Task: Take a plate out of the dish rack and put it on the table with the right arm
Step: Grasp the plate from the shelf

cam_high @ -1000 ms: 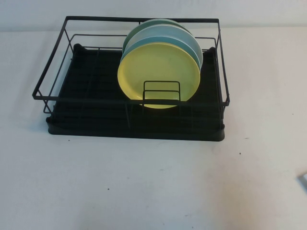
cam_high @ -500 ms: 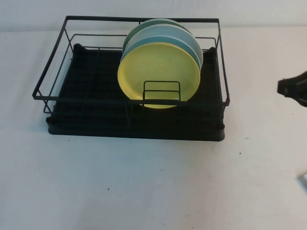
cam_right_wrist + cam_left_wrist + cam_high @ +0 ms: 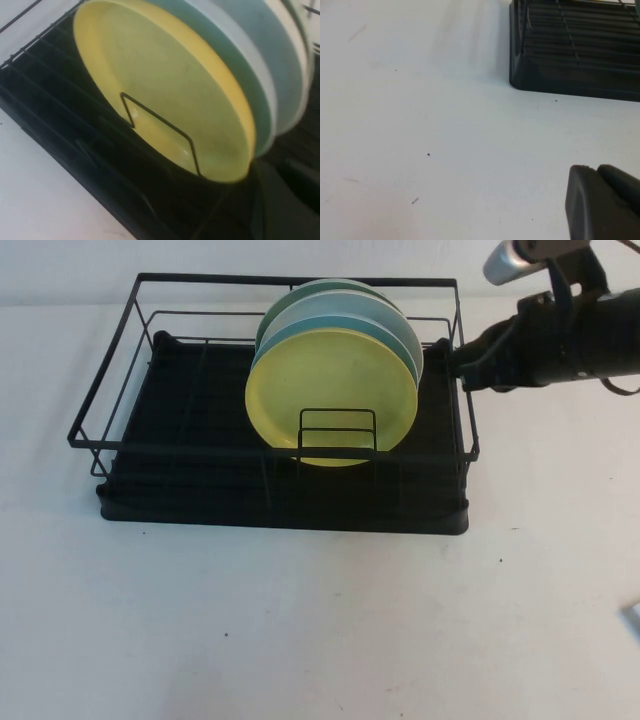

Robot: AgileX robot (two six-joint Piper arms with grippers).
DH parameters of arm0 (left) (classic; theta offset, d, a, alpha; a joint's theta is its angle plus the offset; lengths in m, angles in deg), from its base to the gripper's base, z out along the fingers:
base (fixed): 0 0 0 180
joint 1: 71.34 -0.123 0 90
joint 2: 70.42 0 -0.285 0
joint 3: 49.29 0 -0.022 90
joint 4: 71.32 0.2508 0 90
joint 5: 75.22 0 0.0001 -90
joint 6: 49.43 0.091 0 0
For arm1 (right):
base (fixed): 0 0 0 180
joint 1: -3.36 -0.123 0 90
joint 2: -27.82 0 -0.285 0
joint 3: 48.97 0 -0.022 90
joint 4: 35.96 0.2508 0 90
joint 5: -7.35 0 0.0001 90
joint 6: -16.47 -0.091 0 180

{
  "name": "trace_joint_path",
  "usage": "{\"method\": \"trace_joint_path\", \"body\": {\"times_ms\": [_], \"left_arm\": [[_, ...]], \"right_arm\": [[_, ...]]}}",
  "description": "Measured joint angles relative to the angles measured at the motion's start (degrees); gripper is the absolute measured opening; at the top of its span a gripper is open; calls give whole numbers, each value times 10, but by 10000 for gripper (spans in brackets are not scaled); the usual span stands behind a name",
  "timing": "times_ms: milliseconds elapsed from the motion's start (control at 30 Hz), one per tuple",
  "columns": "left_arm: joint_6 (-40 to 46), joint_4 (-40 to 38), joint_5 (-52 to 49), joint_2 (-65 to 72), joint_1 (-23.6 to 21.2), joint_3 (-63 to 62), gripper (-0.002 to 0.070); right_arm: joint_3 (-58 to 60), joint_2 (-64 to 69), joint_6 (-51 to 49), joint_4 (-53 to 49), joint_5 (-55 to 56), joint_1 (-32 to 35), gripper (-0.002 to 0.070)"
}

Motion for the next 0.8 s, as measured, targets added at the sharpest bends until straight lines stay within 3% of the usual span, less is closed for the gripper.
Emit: {"method": "trace_joint_path", "body": {"times_ms": [267,600,800], "left_arm": [[0,0,0,0,0,0,-4],[0,0,0,0,0,0,-4],[0,0,0,0,0,0,-4]], "right_arm": [[-72,72,84,0,-11,-46,134],[-143,117,221,18,-13,-55,232],[-181,143,259,20,-11,-55,251]]}}
